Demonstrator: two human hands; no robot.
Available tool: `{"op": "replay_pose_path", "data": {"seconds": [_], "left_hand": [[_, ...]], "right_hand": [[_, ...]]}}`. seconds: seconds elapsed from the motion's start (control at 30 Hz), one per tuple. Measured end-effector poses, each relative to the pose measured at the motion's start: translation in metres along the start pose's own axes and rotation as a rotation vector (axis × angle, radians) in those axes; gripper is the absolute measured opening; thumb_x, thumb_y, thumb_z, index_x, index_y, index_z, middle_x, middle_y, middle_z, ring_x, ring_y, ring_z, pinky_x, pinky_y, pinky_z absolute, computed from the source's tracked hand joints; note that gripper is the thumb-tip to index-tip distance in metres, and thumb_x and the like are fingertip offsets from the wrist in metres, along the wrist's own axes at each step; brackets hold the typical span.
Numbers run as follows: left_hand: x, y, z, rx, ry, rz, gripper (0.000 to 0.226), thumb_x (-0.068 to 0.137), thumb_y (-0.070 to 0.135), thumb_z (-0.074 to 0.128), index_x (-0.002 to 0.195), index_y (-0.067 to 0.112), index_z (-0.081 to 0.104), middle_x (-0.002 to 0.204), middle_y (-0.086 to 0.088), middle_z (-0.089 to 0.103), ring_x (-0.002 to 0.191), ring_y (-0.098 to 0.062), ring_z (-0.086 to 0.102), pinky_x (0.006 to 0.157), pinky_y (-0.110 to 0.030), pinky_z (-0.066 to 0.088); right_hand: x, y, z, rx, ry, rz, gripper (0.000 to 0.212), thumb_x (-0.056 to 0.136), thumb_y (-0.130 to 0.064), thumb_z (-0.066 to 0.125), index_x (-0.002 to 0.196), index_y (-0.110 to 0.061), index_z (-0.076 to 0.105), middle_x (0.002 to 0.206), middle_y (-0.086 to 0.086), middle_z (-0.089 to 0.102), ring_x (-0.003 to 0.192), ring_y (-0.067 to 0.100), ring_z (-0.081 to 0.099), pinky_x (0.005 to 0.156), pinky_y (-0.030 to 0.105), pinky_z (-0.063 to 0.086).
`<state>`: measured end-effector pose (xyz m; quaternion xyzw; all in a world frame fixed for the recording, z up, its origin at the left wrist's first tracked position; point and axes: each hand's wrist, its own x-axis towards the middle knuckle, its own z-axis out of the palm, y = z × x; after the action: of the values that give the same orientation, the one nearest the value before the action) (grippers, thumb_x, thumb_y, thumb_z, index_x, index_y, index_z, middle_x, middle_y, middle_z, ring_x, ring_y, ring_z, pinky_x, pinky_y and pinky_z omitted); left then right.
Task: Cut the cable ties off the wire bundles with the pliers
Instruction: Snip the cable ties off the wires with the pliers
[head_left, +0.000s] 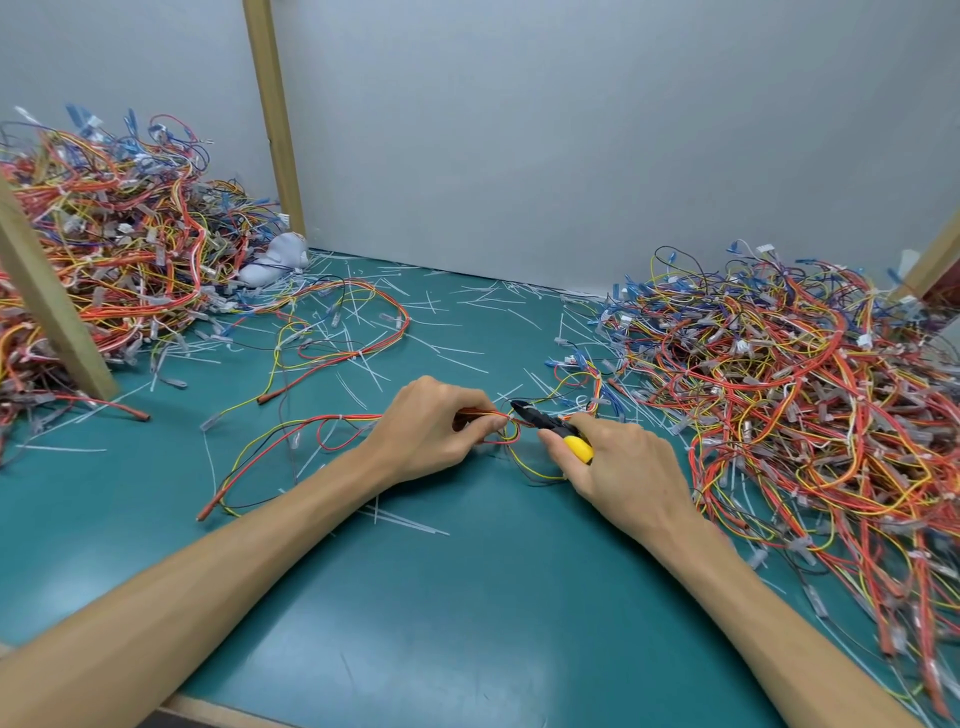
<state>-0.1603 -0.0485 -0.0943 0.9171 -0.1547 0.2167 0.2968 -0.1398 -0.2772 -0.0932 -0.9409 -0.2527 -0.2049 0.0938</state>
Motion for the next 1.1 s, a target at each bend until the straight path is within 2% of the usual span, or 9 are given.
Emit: {"op": "replay_pose_path", "data": {"seconds": [0.23,0.33,0.43,0.57,0.7,0.77,0.87,0.93,1.1], "left_hand": [[0.001,-0.002,0.001,0.005,-0.016,0.009,0.020,0.089,0.040,0.061,0.088,0.026,0.074,0.069,0.007,0.071,0.060,-0.012,0.058,0.061,-0.030,0.048],[0.003,-0.005,0.002,-0.064,-0.067,0.020,0.012,0.091,0.033,0.064,0.090,0.024,0.072,0.072,0.011,0.071,0.063,-0.005,0.059,0.061,-0.021,0.045],[0.005,-0.007,0.002,-0.142,-0.096,0.037,0.007,0.090,0.023,0.068,0.093,0.018,0.071,0.077,0.012,0.069,0.070,0.001,0.060,0.064,-0.009,0.040],[0.006,-0.009,0.003,-0.173,-0.102,0.054,0.010,0.086,0.019,0.071,0.095,0.014,0.071,0.082,0.009,0.069,0.075,-0.002,0.061,0.067,-0.010,0.044],[0.006,-0.010,0.003,-0.191,-0.093,0.061,0.010,0.086,0.019,0.072,0.095,0.014,0.071,0.083,0.008,0.070,0.076,-0.002,0.062,0.068,-0.009,0.044],[0.006,-0.010,0.003,-0.189,-0.085,0.071,0.010,0.087,0.019,0.072,0.095,0.013,0.071,0.084,0.007,0.070,0.077,-0.001,0.062,0.069,-0.006,0.041],[0.006,-0.010,0.003,-0.186,-0.080,0.083,0.010,0.087,0.019,0.071,0.095,0.012,0.071,0.084,0.006,0.070,0.078,-0.002,0.061,0.070,-0.005,0.041],[0.006,-0.010,0.003,-0.179,-0.076,0.089,0.010,0.087,0.019,0.071,0.094,0.013,0.071,0.084,0.006,0.069,0.078,-0.002,0.061,0.070,-0.007,0.042],[0.005,-0.009,0.003,-0.115,-0.061,0.112,0.016,0.086,0.024,0.072,0.099,0.015,0.070,0.089,0.002,0.066,0.082,-0.008,0.058,0.076,-0.023,0.047]], "right_hand": [[-0.003,0.007,-0.003,0.119,0.121,0.164,0.049,0.087,-0.074,0.028,0.081,-0.029,0.046,0.067,-0.009,0.053,0.067,0.020,0.050,0.051,0.032,0.031],[0.000,0.012,-0.008,0.113,0.189,0.140,0.049,0.091,-0.068,0.036,0.100,-0.026,0.060,0.086,-0.006,0.059,0.084,0.021,0.053,0.061,0.034,0.041],[0.004,0.020,-0.012,-0.111,0.276,0.032,0.063,0.093,-0.065,0.039,0.115,-0.012,0.063,0.096,0.007,0.060,0.089,0.029,0.052,0.074,0.041,0.045],[0.005,0.024,-0.014,-0.170,0.295,0.061,0.059,0.090,-0.058,0.051,0.122,-0.010,0.059,0.102,0.010,0.056,0.090,0.030,0.048,0.077,0.042,0.043],[0.005,0.020,-0.012,0.177,0.306,0.175,0.037,0.092,-0.039,0.061,0.117,-0.011,0.057,0.102,0.006,0.056,0.093,0.025,0.050,0.078,0.036,0.041],[0.005,0.019,-0.012,0.421,0.320,0.242,0.027,0.093,-0.043,0.058,0.104,-0.019,0.059,0.089,-0.003,0.057,0.081,0.016,0.052,0.068,0.028,0.036],[0.005,0.019,-0.016,0.620,0.334,0.276,0.036,0.089,-0.055,0.052,0.077,-0.022,0.057,0.061,0.000,0.055,0.055,0.016,0.052,0.053,0.032,0.041],[0.005,0.018,-0.020,0.747,0.319,0.285,0.039,0.088,-0.054,0.052,0.067,-0.021,0.055,0.057,0.008,0.057,0.049,0.023,0.056,0.049,0.038,0.046],[0.005,0.016,-0.017,0.721,0.284,0.265,0.028,0.087,-0.055,0.053,0.084,-0.028,0.059,0.066,0.002,0.062,0.058,0.021,0.061,0.057,0.043,0.051]]}}
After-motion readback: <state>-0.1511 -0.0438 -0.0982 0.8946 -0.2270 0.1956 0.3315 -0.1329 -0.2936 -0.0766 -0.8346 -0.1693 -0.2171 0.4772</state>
